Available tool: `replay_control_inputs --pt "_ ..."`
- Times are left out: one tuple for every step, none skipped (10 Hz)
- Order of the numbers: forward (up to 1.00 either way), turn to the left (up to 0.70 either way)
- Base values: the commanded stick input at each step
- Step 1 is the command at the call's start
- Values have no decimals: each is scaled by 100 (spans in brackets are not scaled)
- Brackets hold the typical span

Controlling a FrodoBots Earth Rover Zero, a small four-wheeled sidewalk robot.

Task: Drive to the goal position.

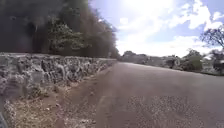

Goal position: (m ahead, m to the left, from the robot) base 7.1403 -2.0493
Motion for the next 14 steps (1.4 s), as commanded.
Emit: replay_control_inputs --pt "50 0" --pt "50 0" --pt "50 0" --pt "50 0" --pt "50 0" --pt "50 0" --pt "50 0" --pt "50 0" --pt "50 0" --pt "50 0" --pt "50 0" --pt "50 0" --pt "50 0" --pt "50 0"
